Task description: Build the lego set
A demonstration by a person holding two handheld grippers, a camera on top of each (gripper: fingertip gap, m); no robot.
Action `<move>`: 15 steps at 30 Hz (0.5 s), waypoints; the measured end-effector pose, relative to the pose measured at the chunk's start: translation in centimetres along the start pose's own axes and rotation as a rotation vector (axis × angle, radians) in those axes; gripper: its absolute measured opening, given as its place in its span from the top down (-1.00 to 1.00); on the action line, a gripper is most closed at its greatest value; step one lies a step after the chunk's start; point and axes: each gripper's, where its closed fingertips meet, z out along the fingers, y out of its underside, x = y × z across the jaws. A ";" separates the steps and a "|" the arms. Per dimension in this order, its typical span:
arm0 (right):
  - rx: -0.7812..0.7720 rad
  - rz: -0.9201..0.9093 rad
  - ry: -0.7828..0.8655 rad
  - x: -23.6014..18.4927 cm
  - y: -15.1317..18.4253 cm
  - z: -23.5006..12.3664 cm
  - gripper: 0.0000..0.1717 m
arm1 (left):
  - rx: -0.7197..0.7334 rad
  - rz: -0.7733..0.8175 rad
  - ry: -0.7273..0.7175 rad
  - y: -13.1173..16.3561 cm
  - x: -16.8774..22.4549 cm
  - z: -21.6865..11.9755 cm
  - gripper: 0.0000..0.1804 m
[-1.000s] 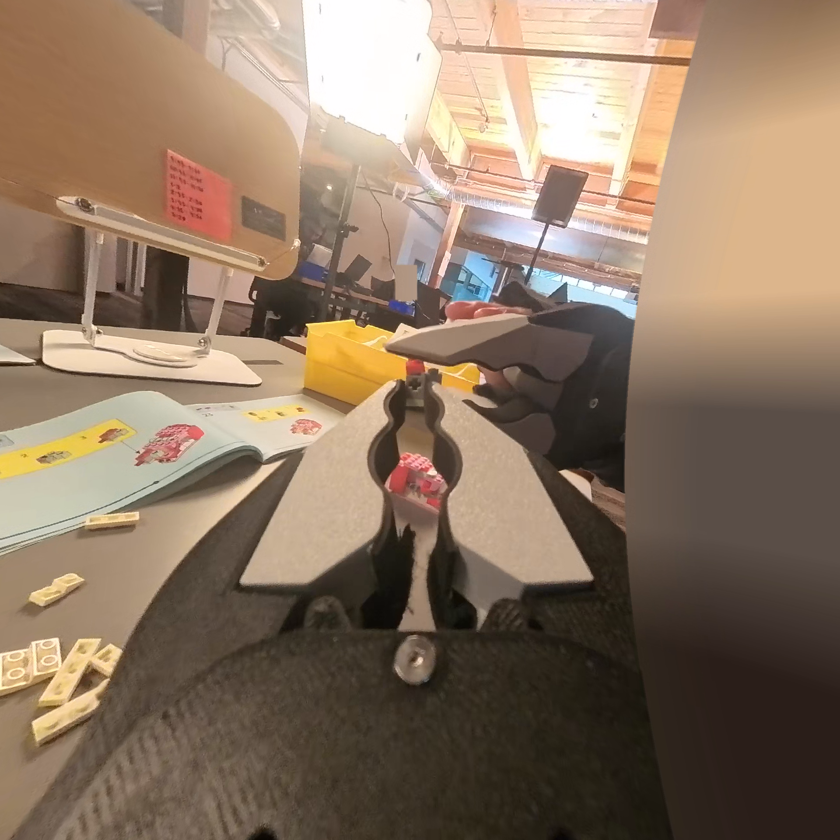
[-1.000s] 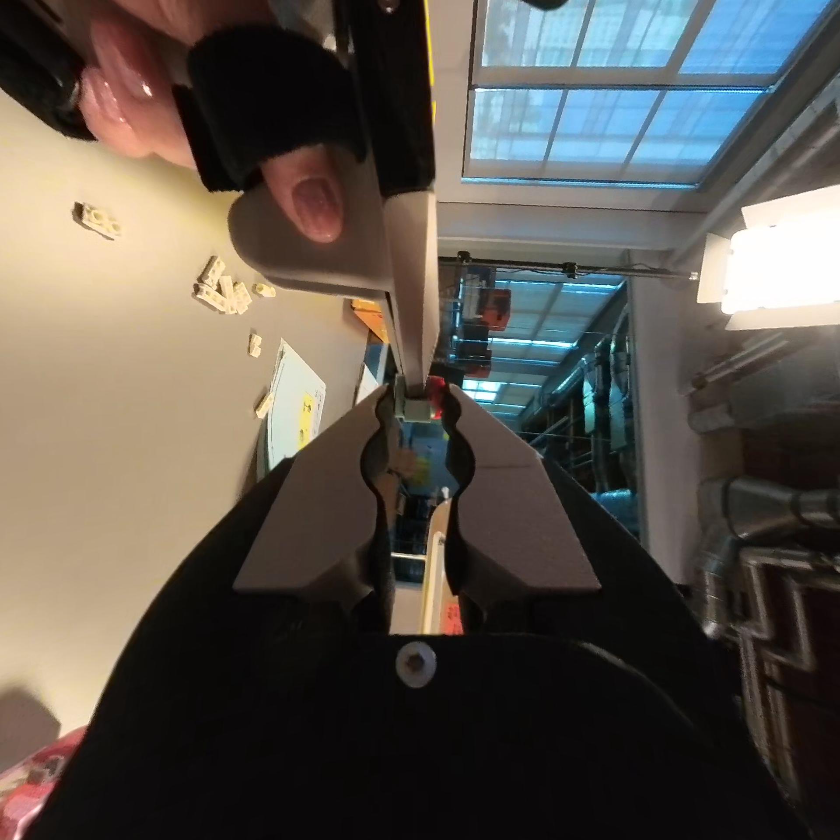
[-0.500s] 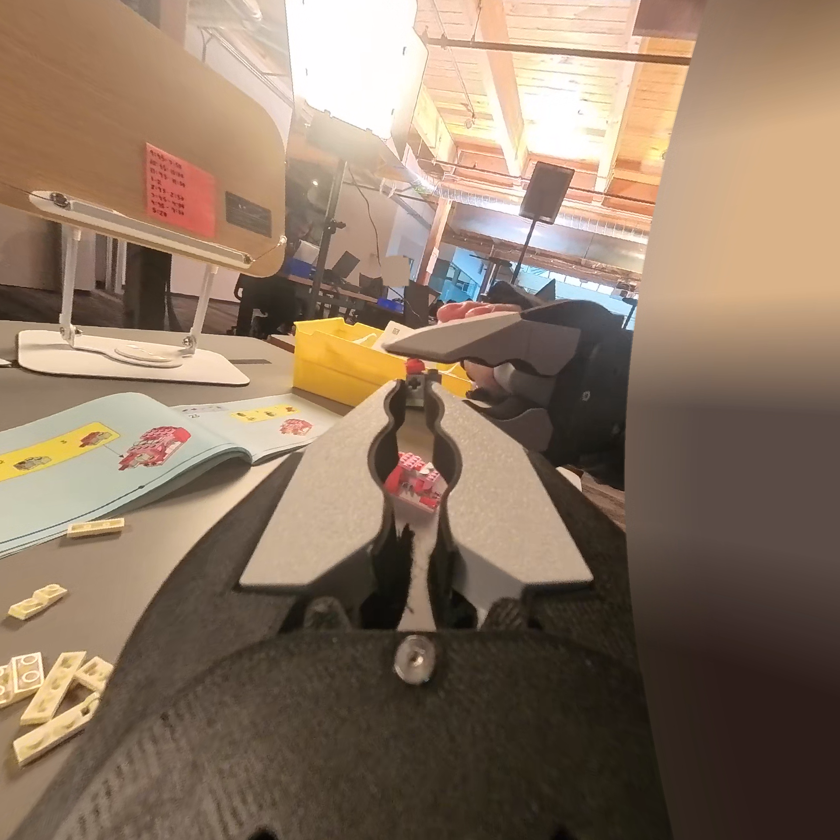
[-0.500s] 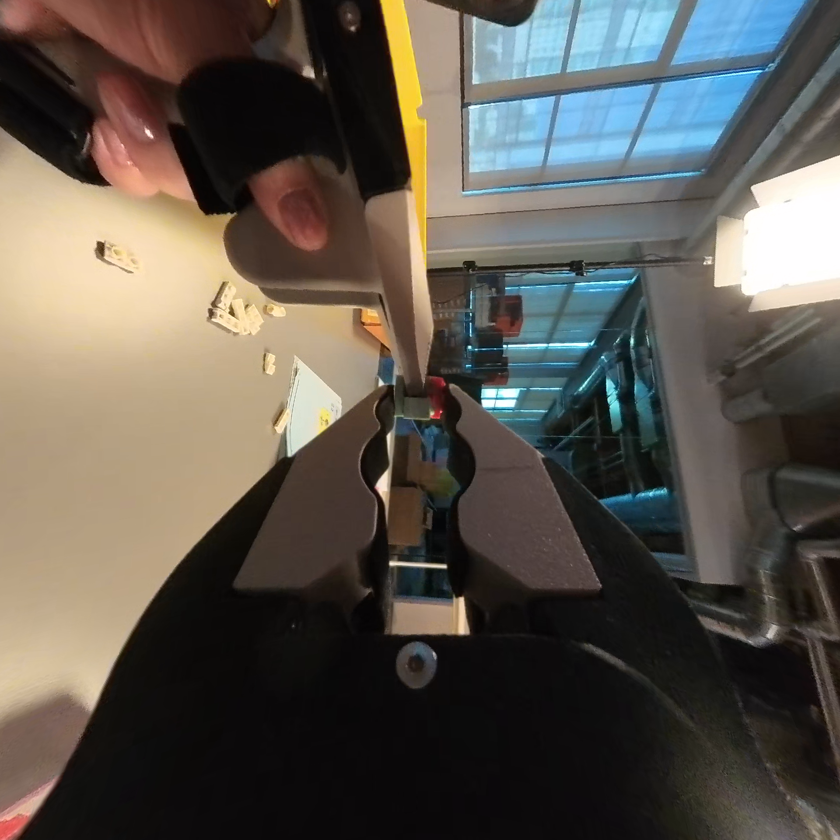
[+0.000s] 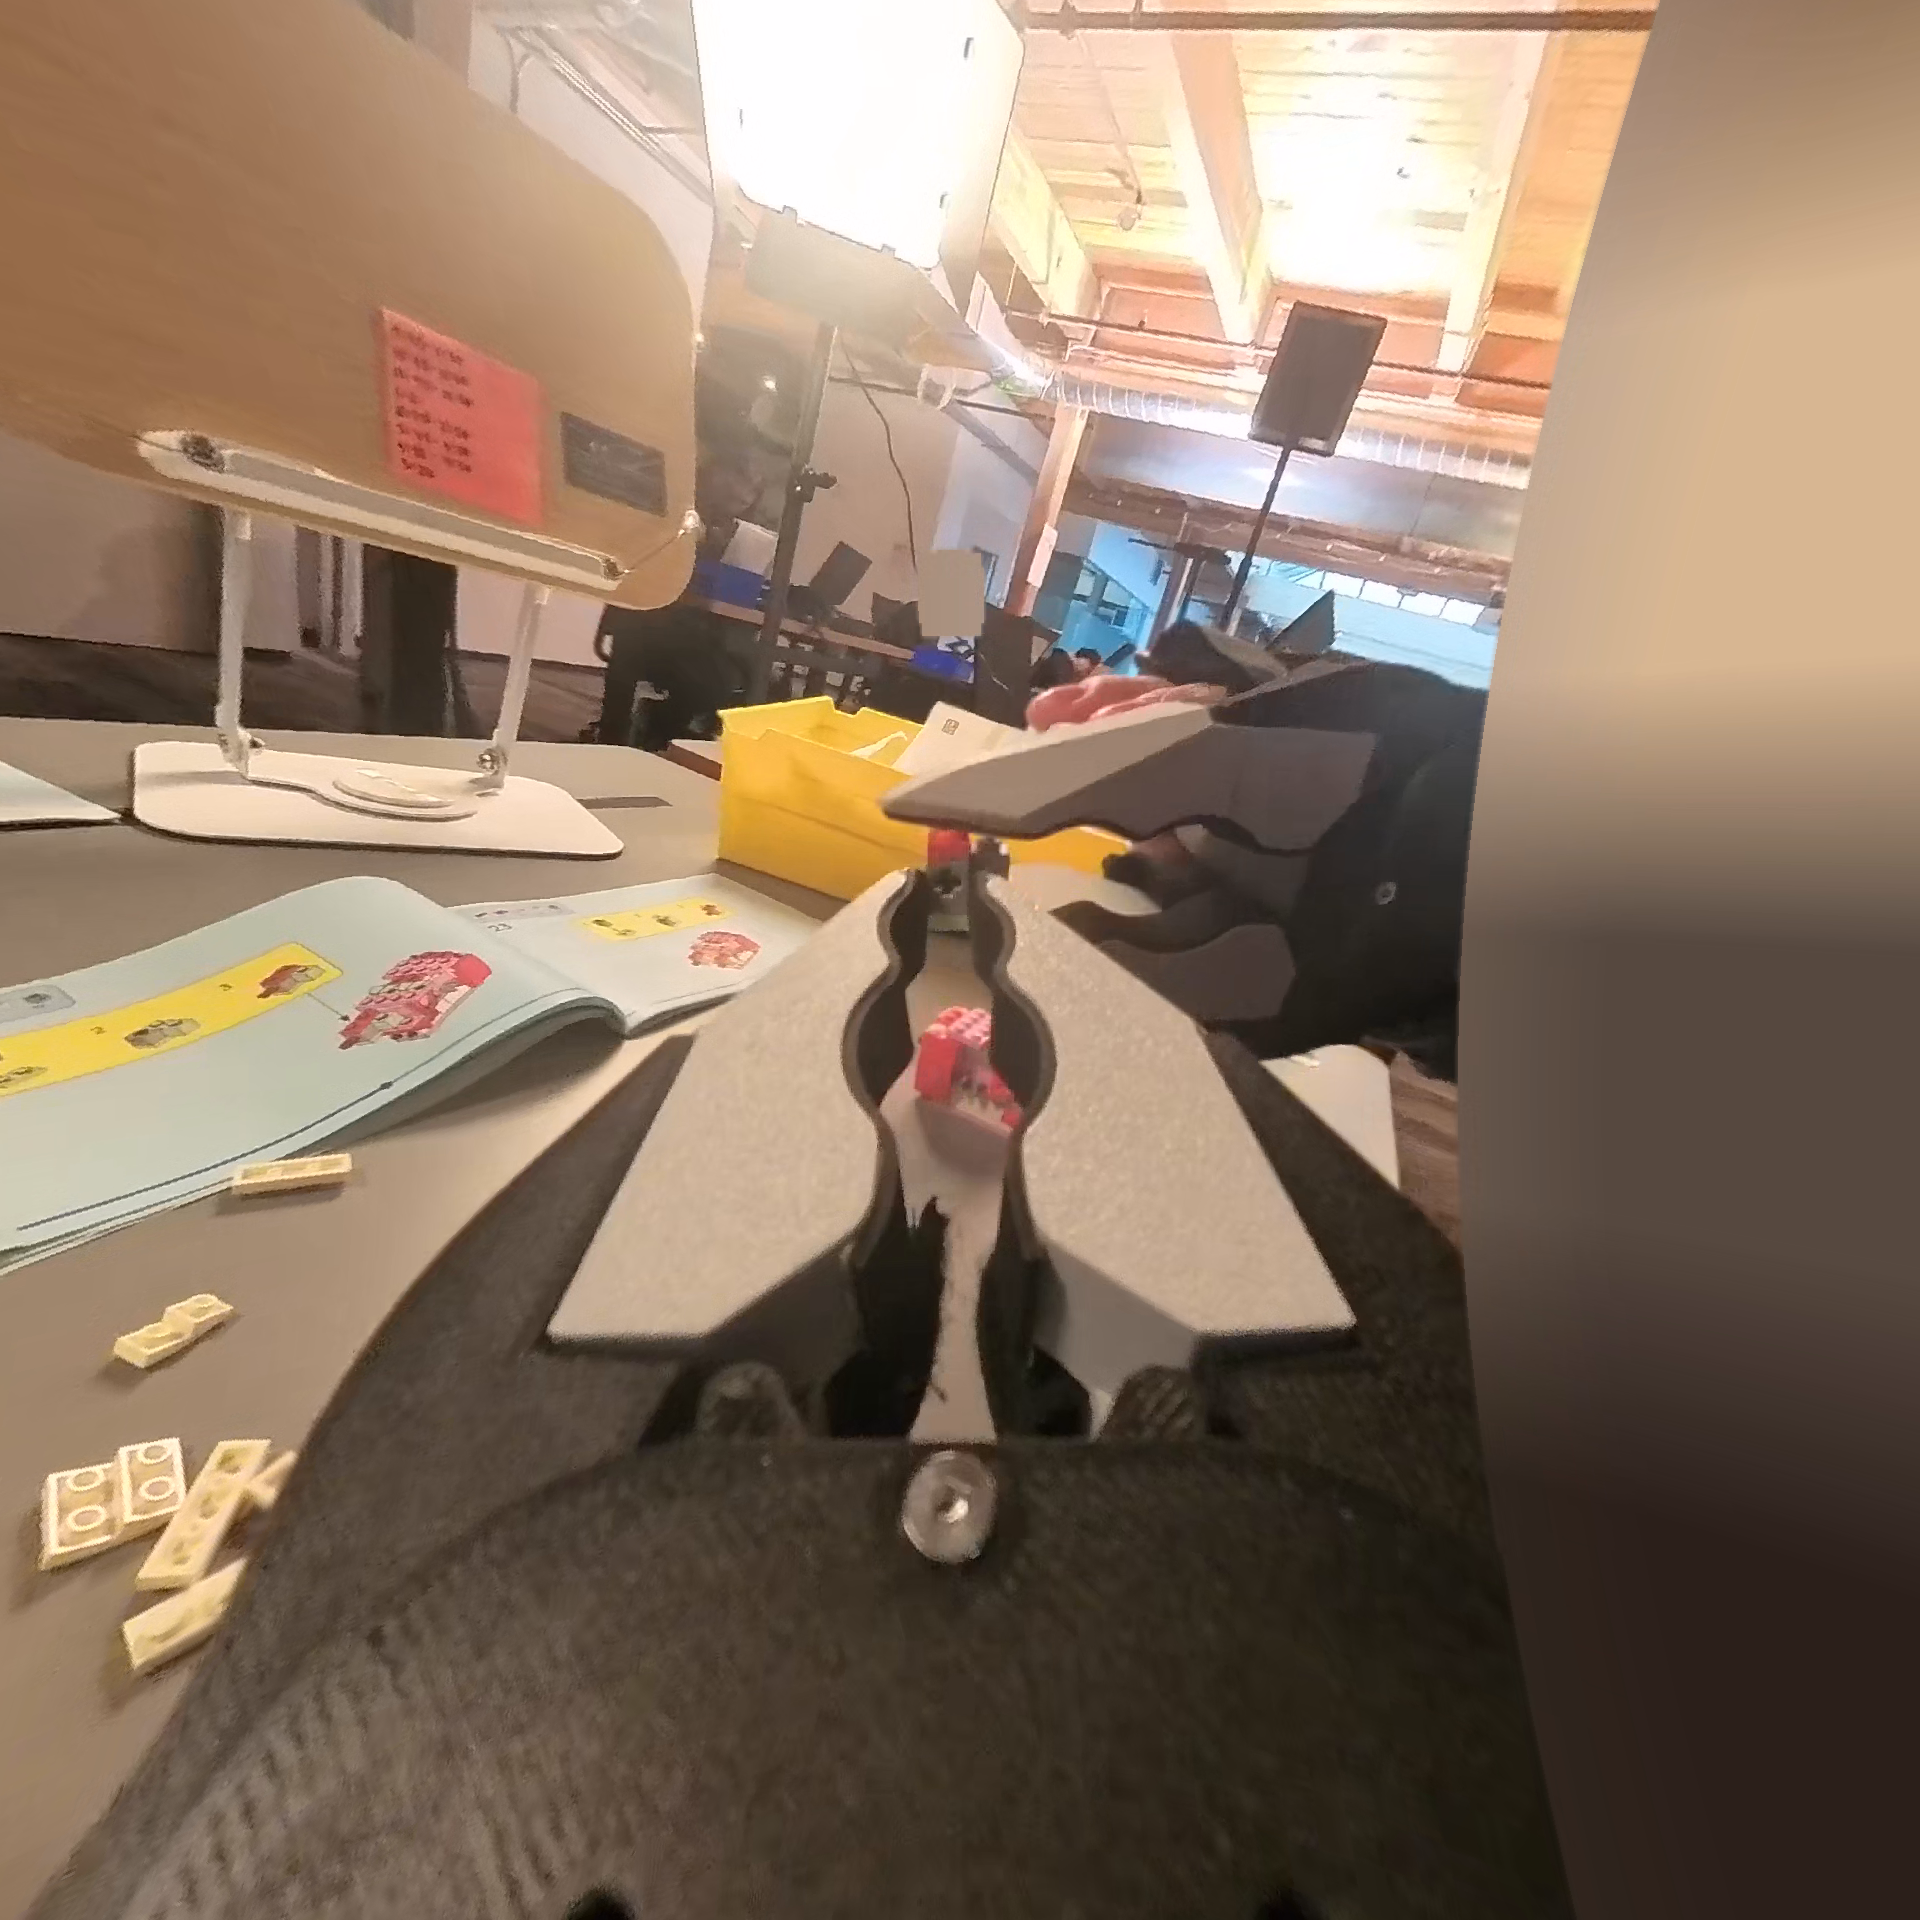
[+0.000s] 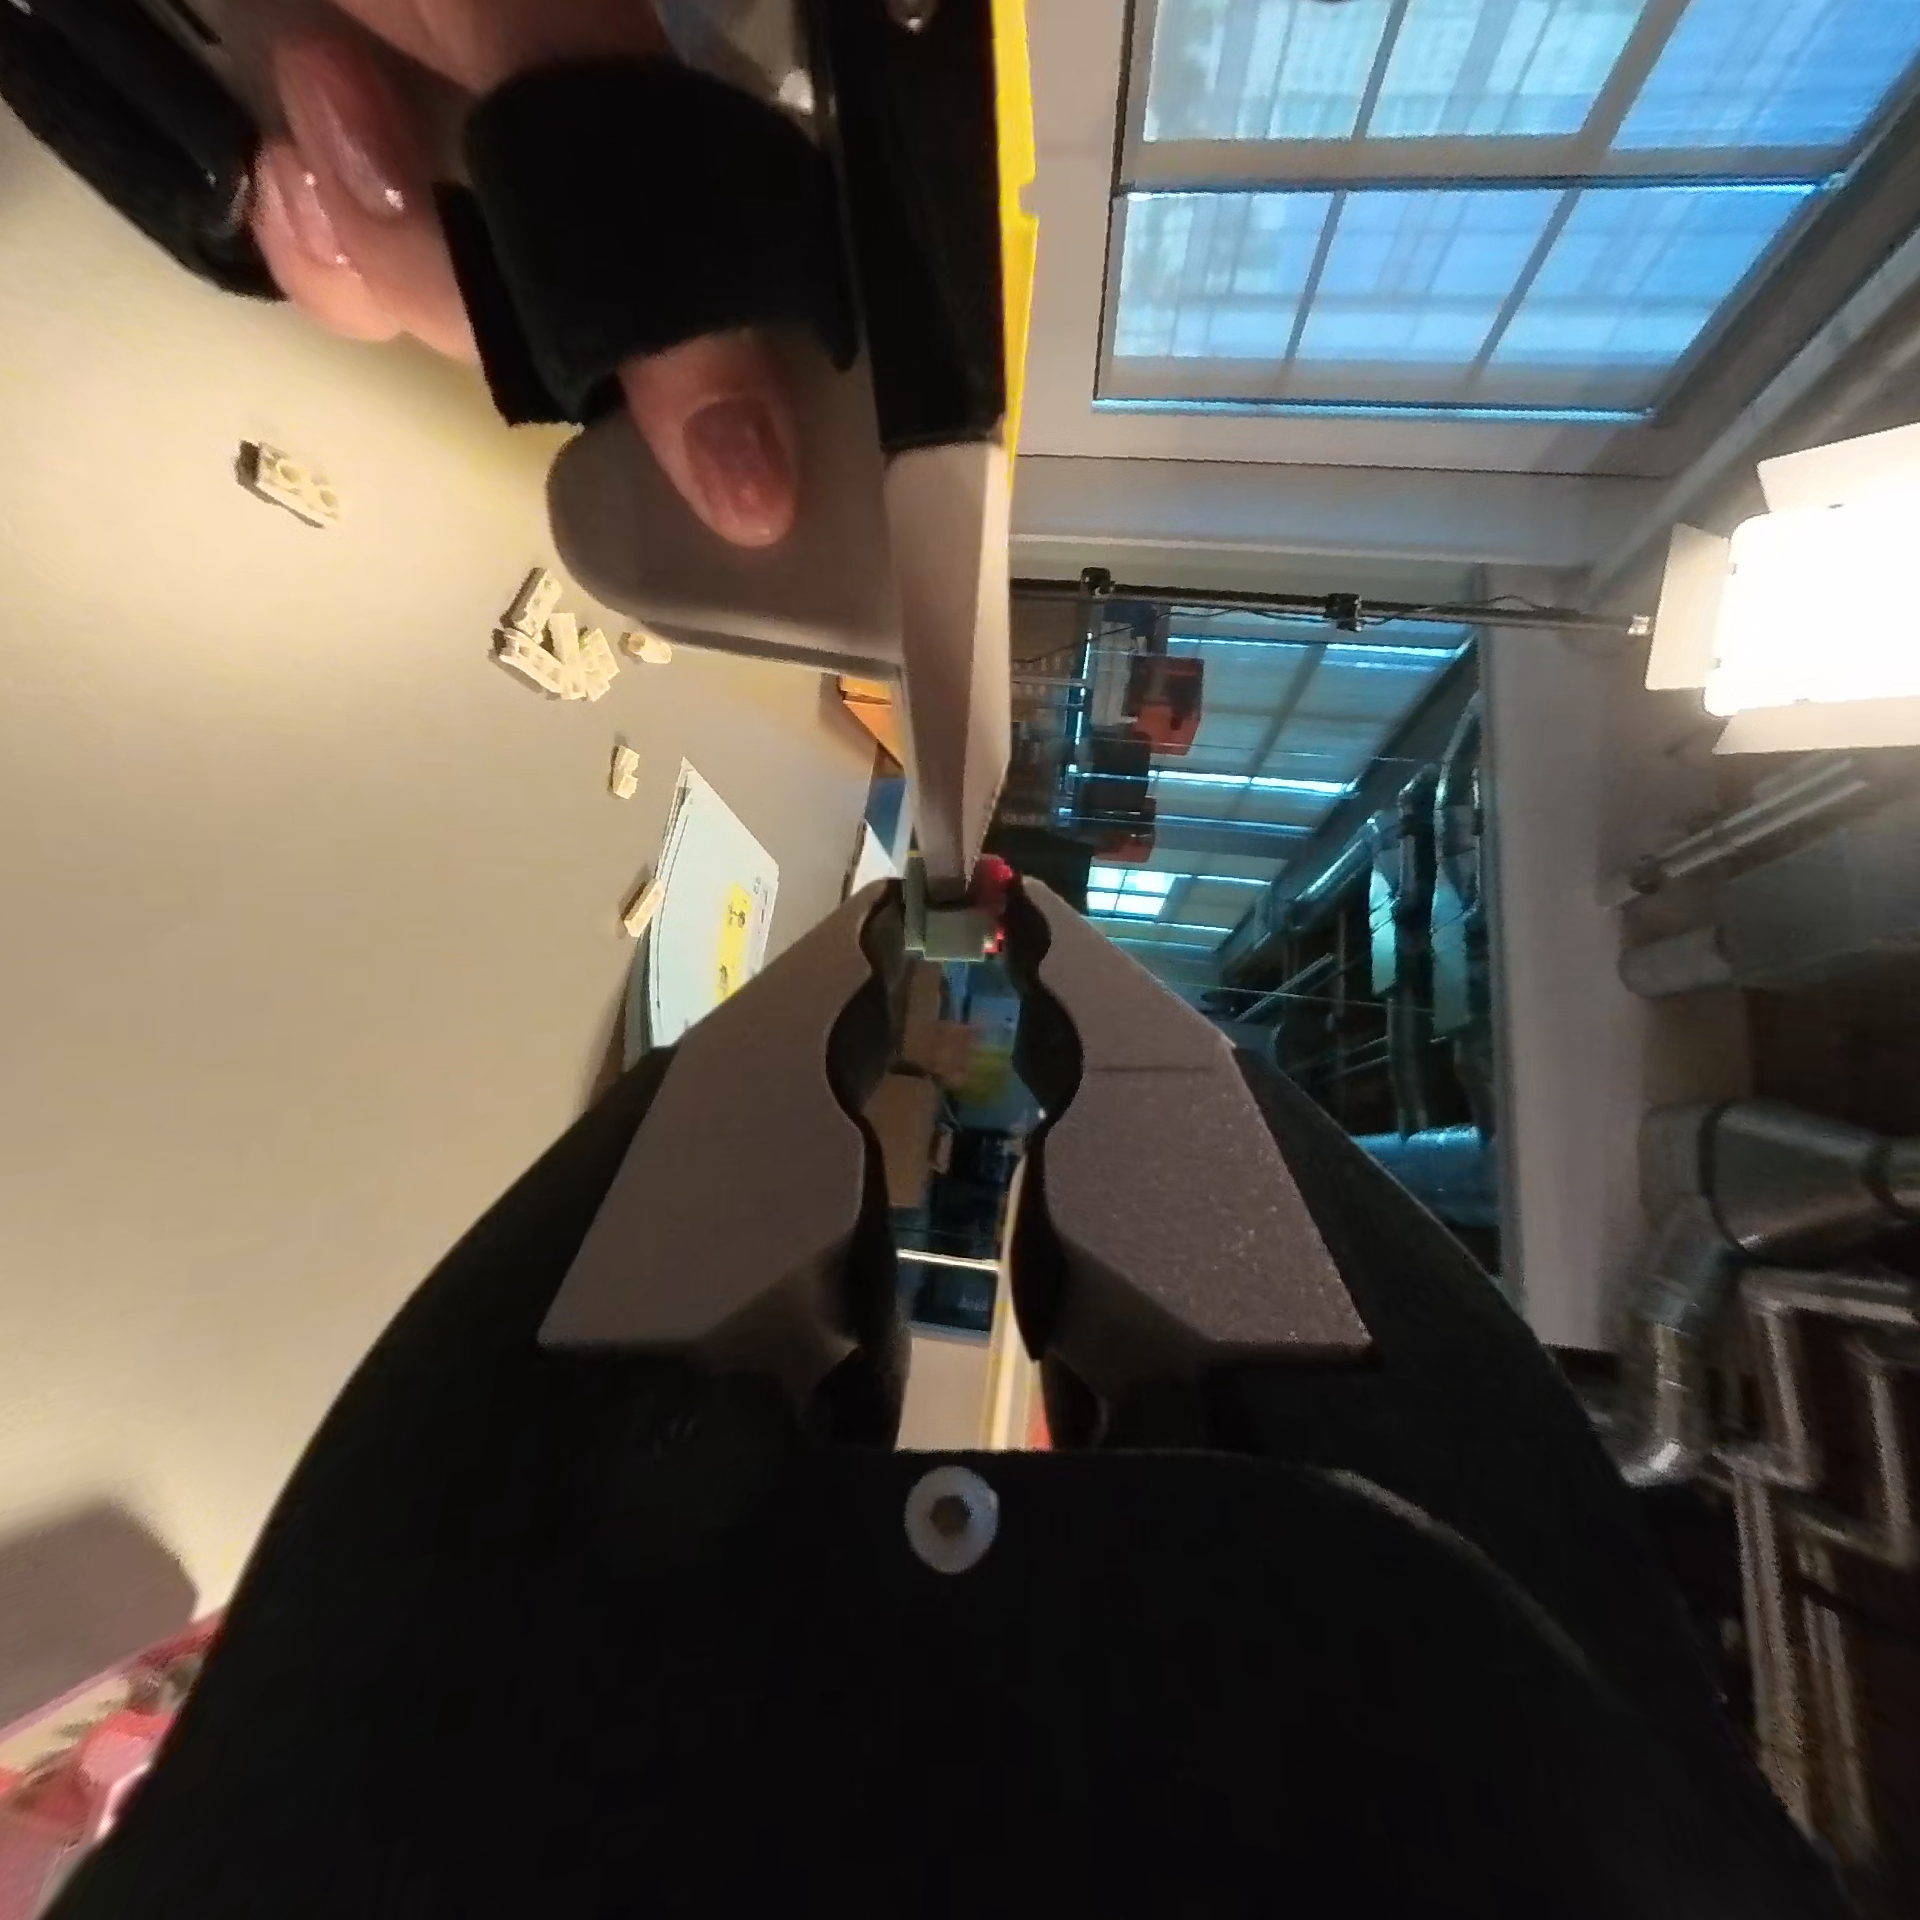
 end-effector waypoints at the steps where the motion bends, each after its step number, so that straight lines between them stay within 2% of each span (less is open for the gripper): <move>1: 0.002 -0.014 0.004 0.0 0.0 0.0 0.80 | -0.004 0.010 -0.003 0.1 0.0 0.0 0.93; 6: 0.011 0.013 -0.003 -0.3 0.1 -0.2 0.80 | -0.028 0.024 -0.008 0.4 0.0 0.2 0.93; 9: 0.069 0.216 -0.023 0.0 -0.1 -0.5 0.80 | -0.005 0.002 0.025 0.1 0.4 0.1 0.93; 12: 0.052 0.347 -0.050 0.2 1.0 -1.0 0.55 | 0.005 -0.017 -0.002 -0.1 -0.3 -0.1 0.93; 15: 0.117 0.517 -0.124 -0.3 1.1 -2.2 0.56 | 0.015 -0.036 -0.004 -0.2 -0.6 -0.3 0.93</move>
